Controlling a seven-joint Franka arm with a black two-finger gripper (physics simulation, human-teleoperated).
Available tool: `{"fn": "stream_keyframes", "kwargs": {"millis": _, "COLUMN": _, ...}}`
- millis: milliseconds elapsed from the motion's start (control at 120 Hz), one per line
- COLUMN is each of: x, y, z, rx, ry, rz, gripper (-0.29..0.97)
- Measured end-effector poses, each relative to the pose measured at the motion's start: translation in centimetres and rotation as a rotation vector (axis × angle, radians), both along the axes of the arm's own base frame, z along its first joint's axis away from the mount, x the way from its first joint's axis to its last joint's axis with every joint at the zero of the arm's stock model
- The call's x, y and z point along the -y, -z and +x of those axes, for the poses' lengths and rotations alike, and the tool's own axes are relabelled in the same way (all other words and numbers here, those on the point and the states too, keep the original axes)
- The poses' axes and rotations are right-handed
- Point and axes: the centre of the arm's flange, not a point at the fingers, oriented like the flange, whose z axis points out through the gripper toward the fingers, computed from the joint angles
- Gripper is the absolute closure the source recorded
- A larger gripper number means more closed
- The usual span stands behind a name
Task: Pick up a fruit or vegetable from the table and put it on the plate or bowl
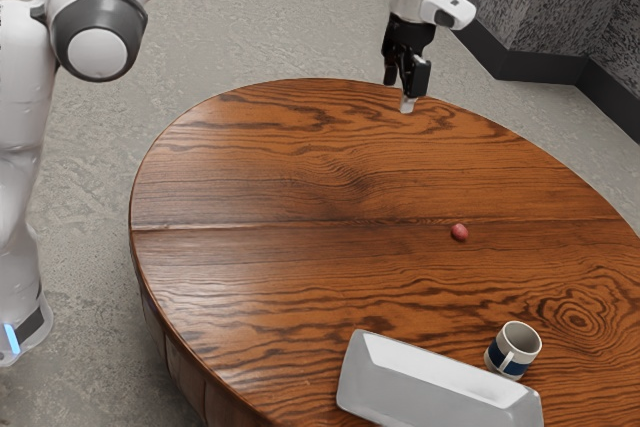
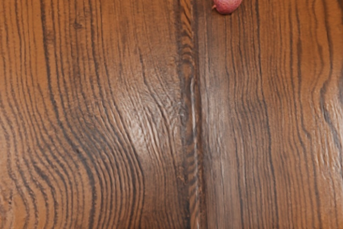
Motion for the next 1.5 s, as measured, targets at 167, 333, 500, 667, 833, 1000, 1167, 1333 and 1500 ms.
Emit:
{"fn": "stream_keyframes", "kwargs": {"millis": 167, "x": -0.8, "y": -0.9, "z": -0.1, "rx": 0.007, "ry": -0.003, "rz": 0.024, "gripper": 0.01}}
{"fn": "stream_keyframes", "kwargs": {"millis": 333, "x": 0.7, "y": -1.1, "z": -0.2, "rx": -0.017, "ry": 0.157, "rz": 0.124, "gripper": 0.01}}
{"fn": "stream_keyframes", "kwargs": {"millis": 500, "x": 1.5, "y": 3.7, "z": 4.5, "rx": 0.0, "ry": 0.422, "rz": 0.184, "gripper": 0.02}}
{"fn": "stream_keyframes", "kwargs": {"millis": 667, "x": 3.3, "y": 8.9, "z": 9.5, "rx": 0.086, "ry": 0.694, "rz": 0.233, "gripper": 0.03}}
{"fn": "stream_keyframes", "kwargs": {"millis": 833, "x": 5.8, "y": 13.3, "z": 12.5, "rx": 0.167, "ry": 0.929, "rz": 0.261, "gripper": 0.02}}
{"fn": "stream_keyframes", "kwargs": {"millis": 1000, "x": 5.5, "y": 16.6, "z": 14.4, "rx": 0.221, "ry": 1.06, "rz": 0.273, "gripper": 0.03}}
{"fn": "stream_keyframes", "kwargs": {"millis": 1167, "x": 6.9, "y": 17.0, "z": 14.6, "rx": 0.288, "ry": 1.15, "rz": 0.214, "gripper": 0.04}}
{"fn": "stream_keyframes", "kwargs": {"millis": 1333, "x": 7.4, "y": 18.7, "z": 14.2, "rx": 0.27, "ry": 1.219, "rz": 0.163, "gripper": 0.04}}
{"fn": "stream_keyframes", "kwargs": {"millis": 1500, "x": 8.4, "y": 19.3, "z": 13.7, "rx": 0.242, "ry": 1.29, "rz": 0.146, "gripper": 0.03}}
